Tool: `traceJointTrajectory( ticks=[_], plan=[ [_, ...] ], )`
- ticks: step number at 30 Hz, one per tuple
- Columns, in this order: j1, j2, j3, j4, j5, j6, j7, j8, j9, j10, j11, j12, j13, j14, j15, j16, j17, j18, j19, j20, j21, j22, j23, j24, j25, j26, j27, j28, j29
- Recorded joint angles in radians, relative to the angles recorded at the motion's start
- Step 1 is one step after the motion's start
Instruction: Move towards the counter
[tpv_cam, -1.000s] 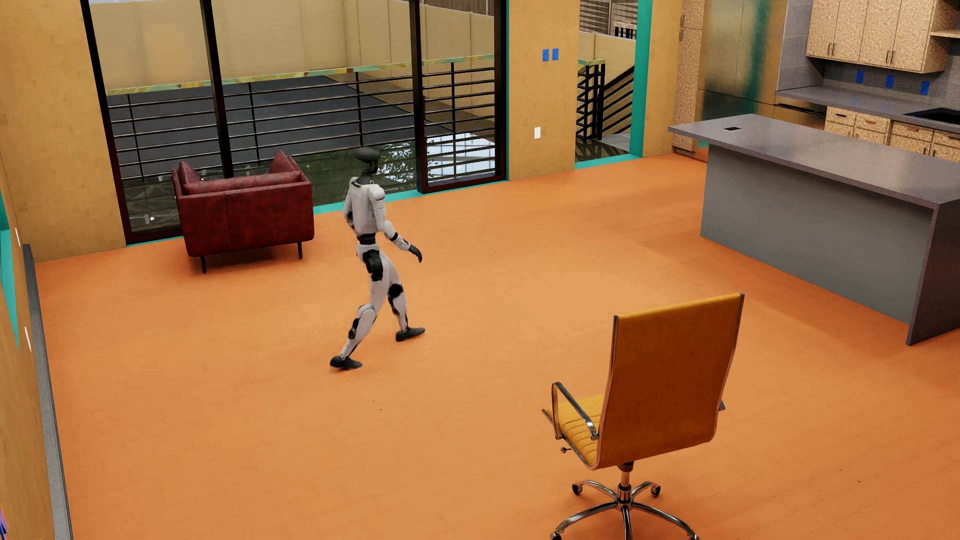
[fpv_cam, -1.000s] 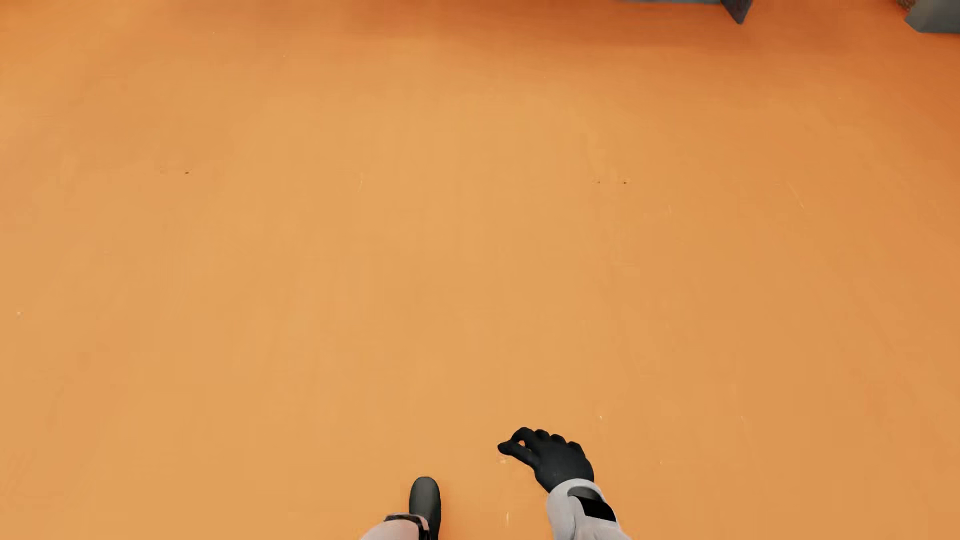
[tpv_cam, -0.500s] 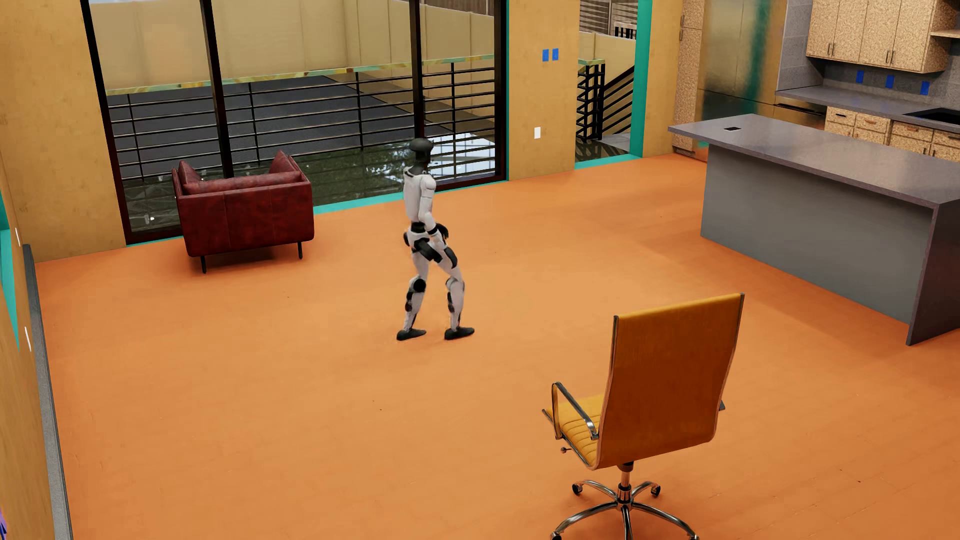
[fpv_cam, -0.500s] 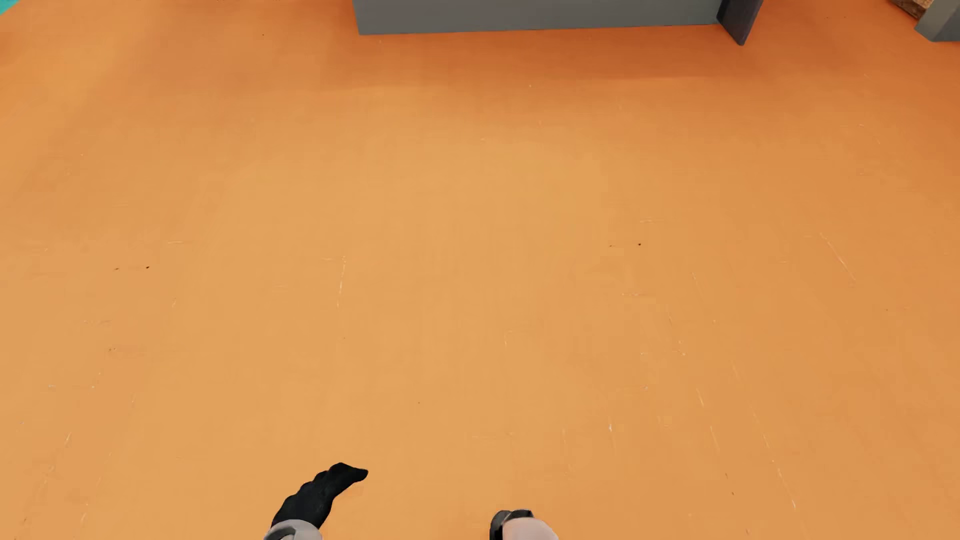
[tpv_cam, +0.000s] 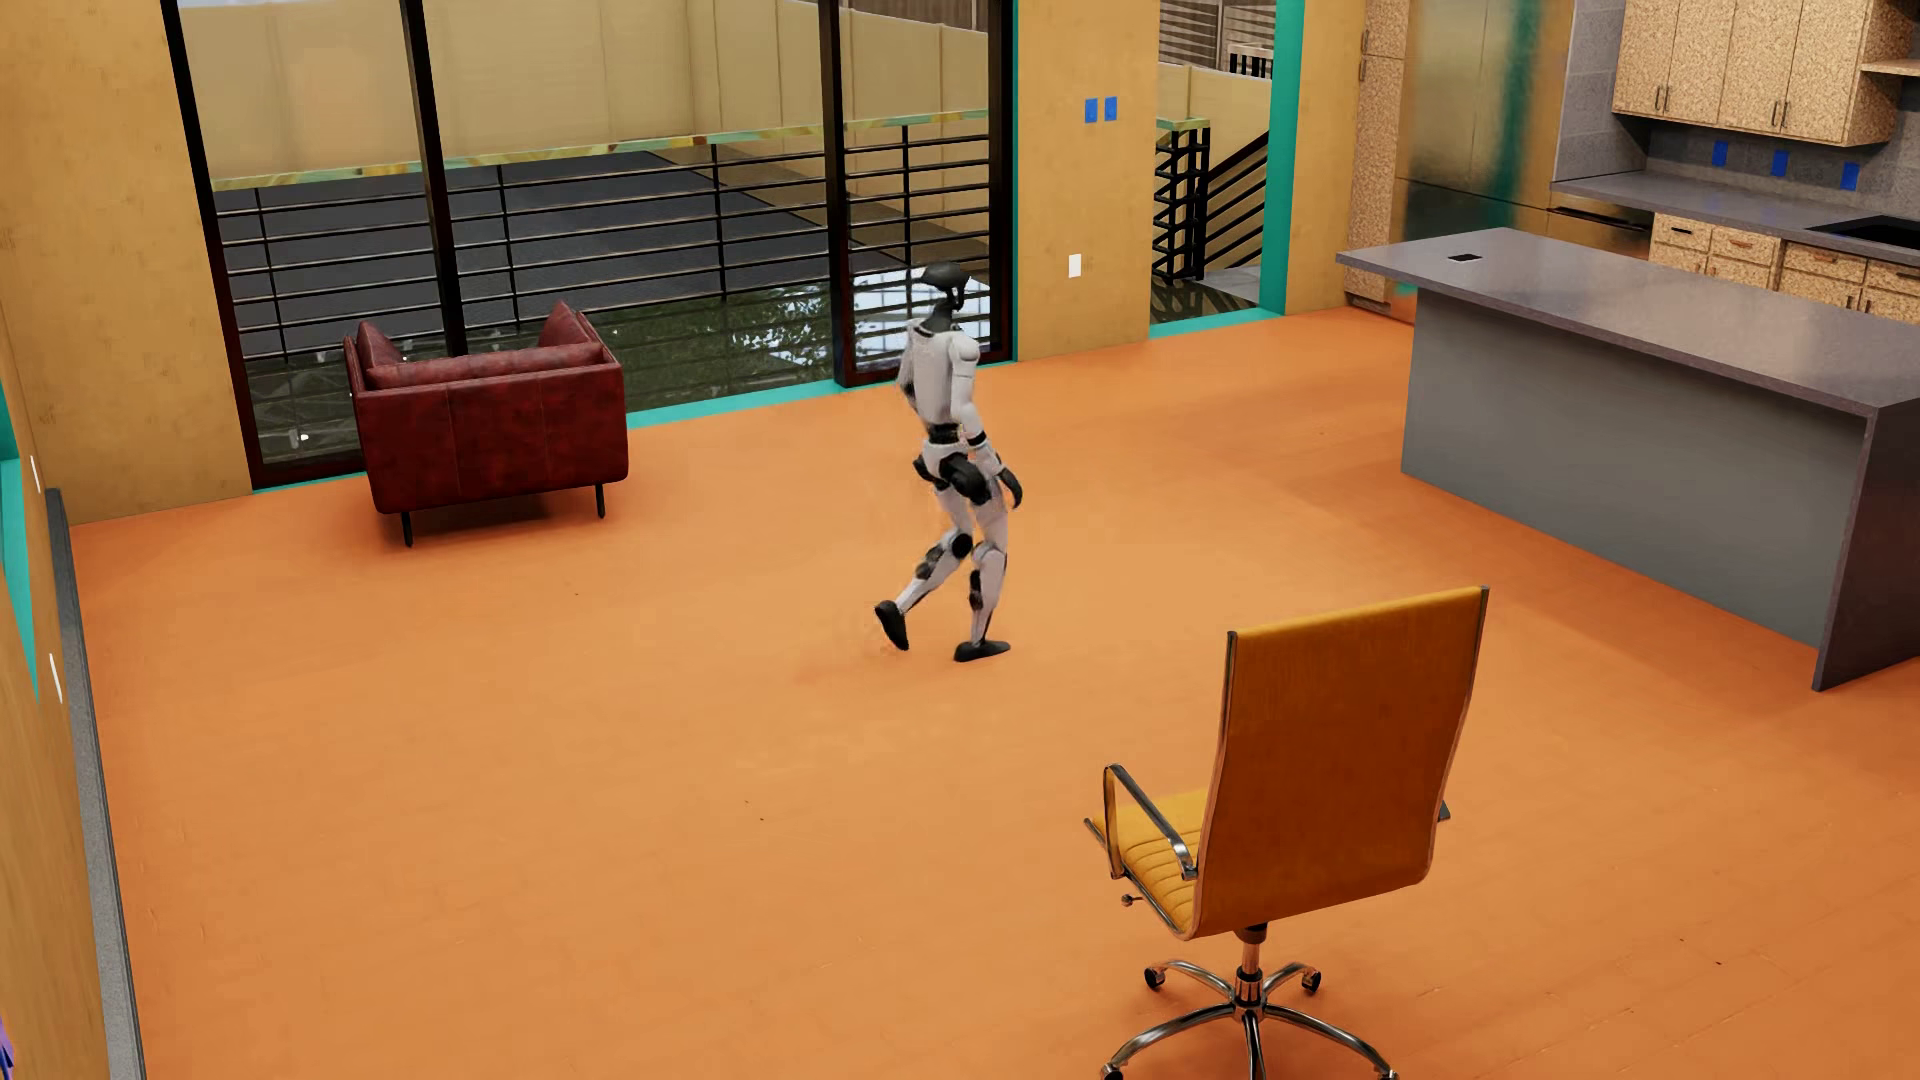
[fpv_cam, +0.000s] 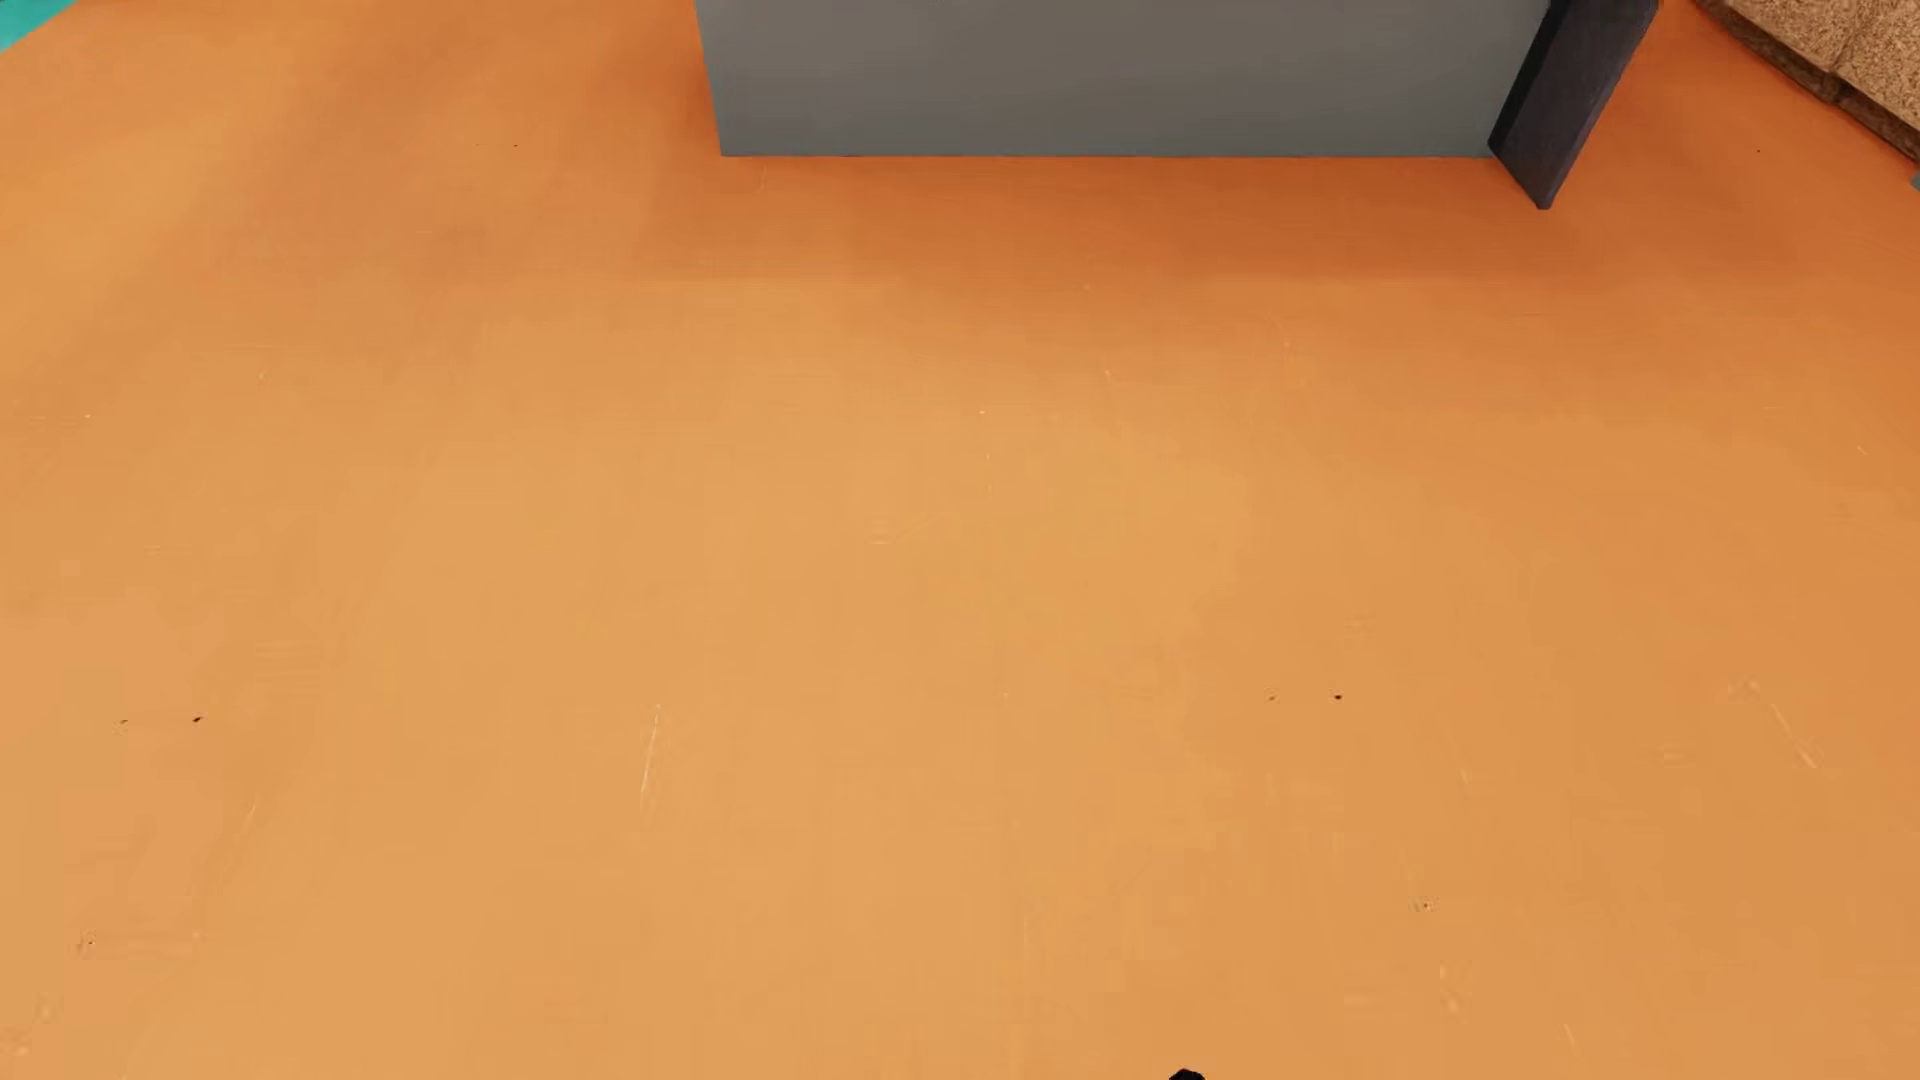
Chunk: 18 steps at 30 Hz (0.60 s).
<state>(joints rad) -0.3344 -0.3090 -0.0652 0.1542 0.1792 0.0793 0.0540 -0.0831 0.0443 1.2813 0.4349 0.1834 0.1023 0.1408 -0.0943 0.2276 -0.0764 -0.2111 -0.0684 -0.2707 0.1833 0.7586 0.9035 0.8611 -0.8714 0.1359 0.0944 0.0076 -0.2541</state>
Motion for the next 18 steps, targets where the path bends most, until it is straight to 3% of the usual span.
traceJointTrajectory(
  ticks=[3, 5, 6, 8, 10, 11, 13, 15, 17, 18],
  plan=[
    [-0.169, 0.107, 0.028, 0.038, 0.037, 0.018, 0.0, 0.031, 0.006, -0.169, 0.008, 0.079, -0.135, -0.209, -0.093, -0.034, 0.008, 0.074, -0.012, 0.104, 0.058, -0.104, 0.015, -0.082, -0.038, 0.014, -0.009, 0.07, 0.013],
    [-0.222, 0.179, 0.047, 0.04, 0.044, 0.018, 0.01, 0.06, 0.004, -0.447, -0.008, 0.086, -0.196, -0.257, -0.14, -0.053, 0.007, 0.118, -0.016, 0.141, 0.09, -0.108, 0.001, -0.109, -0.043, 0.027, -0.029, 0.105, 0.011],
    [-0.23, 0.219, 0.055, 0.034, 0.043, 0.017, 0.025, 0.074, 0.001, -0.615, -0.031, 0.079, -0.219, -0.245, -0.156, -0.055, 0.009, 0.129, -0.017, 0.137, 0.102, -0.097, -0.011, -0.099, -0.035, 0.033, -0.039, 0.104, 0.011],
    [-0.212, 0.301, 0.066, 0.013, 0.04, 0.011, 0.053, 0.098, -0.009, -0.973, -0.087, 0.061, -0.247, -0.208, -0.175, -0.054, 0.012, 0.086, -0.014, 0.127, 0.133, -0.07, -0.037, -0.068, -0.014, 0.039, -0.059, 0.07, 0.012],
    [-0.235, 0.371, 0.074, -0.007, 0.042, 0.004, 0.028, 0.113, -0.017, -1.09, -0.103, 0.053, -0.252, -0.217, -0.203, -0.056, 0.02, 0.007, -0.009, 0.145, 0.162, -0.059, -0.053, -0.054, 0.007, 0.042, -0.069, 0.048, 0.009],
    [-0.238, 0.401, 0.078, -0.022, 0.037, 0.0, 0.004, 0.117, -0.022, -1.07, -0.101, 0.051, -0.245, -0.191, -0.215, -0.062, 0.023, 0.02, -0.005, 0.158, 0.168, -0.055, -0.053, -0.053, 0.018, 0.042, -0.067, 0.052, 0.007],
    [-0.254, 0.467, 0.085, -0.061, 0.011, -0.015, -0.014, 0.128, -0.033, -0.933, -0.078, 0.051, -0.212, -0.078, -0.193, -0.086, 0.026, 0.11, 0.006, 0.182, 0.166, -0.039, -0.023, -0.048, 0.03, 0.047, -0.038, 0.071, 0.002],
    [-0.233, 0.493, 0.094, -0.104, -0.032, -0.044, 0.002, 0.132, -0.041, -0.817, 0.016, 0.047, -0.157, -0.083, -0.085, -0.114, 0.029, 0.176, 0.043, 0.207, 0.141, -0.007, 0.039, -0.043, 0.029, 0.06, 0.021, 0.08, -0.012],
    [-0.177, 0.416, 0.106, -0.149, -0.094, -0.079, 0.048, 0.146, -0.041, -0.774, 0.252, 0.027, -0.11, -0.162, 0.131, -0.149, 0.012, 0.227, 0.171, 0.239, 0.14, 0.022, 0.098, -0.044, 0.007, 0.075, 0.06, 0.079, 0.01],
    [-0.144, 0.338, 0.113, -0.167, -0.13, -0.095, 0.081, 0.153, -0.039, -0.767, 0.418, 0.039, -0.107, -0.196, 0.237, -0.161, -0.015, 0.243, 0.262, 0.254, 0.17, 0.035, 0.124, -0.048, -0.025, 0.05, 0.056, 0.095, 0.03]
  ],
)
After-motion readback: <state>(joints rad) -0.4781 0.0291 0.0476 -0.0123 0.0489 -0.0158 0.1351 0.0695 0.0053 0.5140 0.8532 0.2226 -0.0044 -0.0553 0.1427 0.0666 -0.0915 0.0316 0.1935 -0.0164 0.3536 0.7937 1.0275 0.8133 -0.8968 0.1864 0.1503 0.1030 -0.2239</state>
